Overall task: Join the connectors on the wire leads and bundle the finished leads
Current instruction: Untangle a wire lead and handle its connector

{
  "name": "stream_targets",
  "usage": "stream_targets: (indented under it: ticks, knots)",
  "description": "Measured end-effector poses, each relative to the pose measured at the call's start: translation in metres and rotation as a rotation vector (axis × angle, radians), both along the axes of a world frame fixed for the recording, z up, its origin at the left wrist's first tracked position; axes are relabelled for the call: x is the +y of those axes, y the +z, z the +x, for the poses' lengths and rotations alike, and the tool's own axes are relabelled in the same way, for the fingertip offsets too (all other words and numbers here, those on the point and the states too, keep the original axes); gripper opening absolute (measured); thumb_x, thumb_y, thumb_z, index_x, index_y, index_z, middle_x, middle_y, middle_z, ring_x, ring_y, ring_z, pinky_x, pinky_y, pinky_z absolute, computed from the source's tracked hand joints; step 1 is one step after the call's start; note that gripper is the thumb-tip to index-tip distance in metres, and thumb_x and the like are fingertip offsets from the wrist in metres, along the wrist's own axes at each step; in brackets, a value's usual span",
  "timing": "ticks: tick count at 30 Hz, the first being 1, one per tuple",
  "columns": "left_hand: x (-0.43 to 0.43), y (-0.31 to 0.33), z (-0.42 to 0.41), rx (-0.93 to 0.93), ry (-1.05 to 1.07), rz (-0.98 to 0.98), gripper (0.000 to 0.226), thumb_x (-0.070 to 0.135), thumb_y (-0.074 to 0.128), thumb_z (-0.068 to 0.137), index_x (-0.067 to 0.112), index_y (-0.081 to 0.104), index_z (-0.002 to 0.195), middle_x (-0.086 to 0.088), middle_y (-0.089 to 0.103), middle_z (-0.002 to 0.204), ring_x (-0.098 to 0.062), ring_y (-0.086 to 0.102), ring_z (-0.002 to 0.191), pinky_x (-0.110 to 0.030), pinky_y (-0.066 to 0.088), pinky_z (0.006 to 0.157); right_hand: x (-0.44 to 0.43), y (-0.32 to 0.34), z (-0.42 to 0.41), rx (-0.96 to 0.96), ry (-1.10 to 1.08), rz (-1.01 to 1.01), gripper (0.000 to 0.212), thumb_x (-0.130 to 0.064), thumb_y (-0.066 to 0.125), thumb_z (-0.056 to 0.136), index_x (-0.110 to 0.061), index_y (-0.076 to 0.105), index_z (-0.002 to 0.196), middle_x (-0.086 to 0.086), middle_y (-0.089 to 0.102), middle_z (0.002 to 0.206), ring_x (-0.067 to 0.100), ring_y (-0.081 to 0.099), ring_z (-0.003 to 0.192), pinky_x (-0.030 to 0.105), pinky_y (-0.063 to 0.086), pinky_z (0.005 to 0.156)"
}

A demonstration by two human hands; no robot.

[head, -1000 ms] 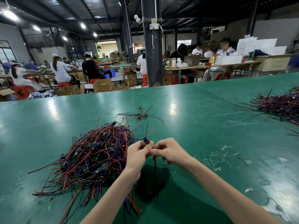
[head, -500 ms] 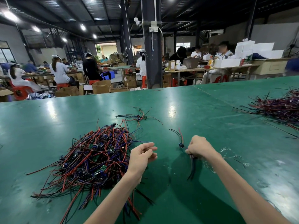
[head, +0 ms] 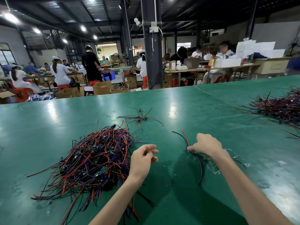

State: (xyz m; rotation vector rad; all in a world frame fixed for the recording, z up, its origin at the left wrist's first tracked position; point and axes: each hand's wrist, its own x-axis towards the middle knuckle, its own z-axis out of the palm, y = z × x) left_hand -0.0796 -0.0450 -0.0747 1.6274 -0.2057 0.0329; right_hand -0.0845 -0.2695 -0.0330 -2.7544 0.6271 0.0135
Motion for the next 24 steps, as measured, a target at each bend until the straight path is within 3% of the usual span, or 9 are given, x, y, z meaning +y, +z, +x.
stream_targets:
  ticks: [3,5,8,11,19,24]
  knots:
    - [-0.002,-0.004,-0.005,-0.216,0.01,0.253,0.03,-0.005,0.043,0.094,0.016,0.065,0.097,-0.001,0.068,0.087,-0.001,0.059,0.06,-0.019,0.053,0.069,0.009,-0.006,0.004,-0.093,0.048,0.058,0.033,-0.037,0.067,0.08,-0.017,0.051,0.101,0.004,0.053,0.096,0.026,0.051,0.088,0.03,0.04,0.071]
    - [-0.003,-0.007,-0.01,-0.385,-0.024,0.436,0.03,-0.005,0.043,0.092,0.012,0.065,0.105,0.004,0.067,0.088,-0.001,0.058,0.064,-0.015,0.049,0.071,0.011,-0.012,0.007,-0.115,0.055,0.058,0.024,-0.024,0.063,0.081,-0.016,0.055,0.103,0.006,0.058,0.103,0.027,0.053,0.09,0.03,0.041,0.071]
    - [-0.003,-0.01,-0.014,-0.541,-0.122,0.621,0.034,-0.003,0.043,0.09,0.01,0.064,0.114,0.002,0.067,0.098,-0.006,0.059,0.082,-0.021,0.048,0.085,0.008,-0.019,0.009,-0.141,0.004,0.049,0.02,-0.012,0.056,0.081,-0.013,0.06,0.101,0.01,0.061,0.106,0.03,0.057,0.094,0.028,0.042,0.071]
    - [-0.004,-0.012,-0.017,-0.57,-0.162,0.658,0.034,-0.001,0.043,0.091,0.009,0.063,0.116,0.001,0.066,0.103,-0.009,0.06,0.096,-0.023,0.046,0.091,0.002,-0.021,0.009,-0.162,-0.054,-0.002,0.02,-0.009,0.053,0.081,-0.01,0.058,0.1,0.012,0.06,0.104,0.03,0.053,0.087,0.028,0.04,0.07]
    - [-0.005,-0.012,-0.018,-0.564,-0.168,0.676,0.033,0.001,0.042,0.093,0.011,0.062,0.116,0.001,0.066,0.103,-0.01,0.059,0.094,-0.023,0.046,0.088,-0.012,-0.025,0.011,-0.195,-0.16,-0.075,0.011,-0.008,0.053,0.084,-0.011,0.045,0.091,0.011,0.057,0.098,0.029,0.049,0.083,0.03,0.038,0.067]
    - [-0.004,-0.012,-0.019,-0.57,-0.168,0.685,0.033,0.002,0.041,0.093,0.011,0.062,0.116,0.002,0.066,0.103,-0.01,0.059,0.096,-0.024,0.046,0.089,-0.018,-0.028,0.01,-0.248,-0.183,-0.089,0.017,-0.003,0.05,0.083,-0.011,0.039,0.095,0.014,0.057,0.1,0.03,0.047,0.083,0.032,0.039,0.066]
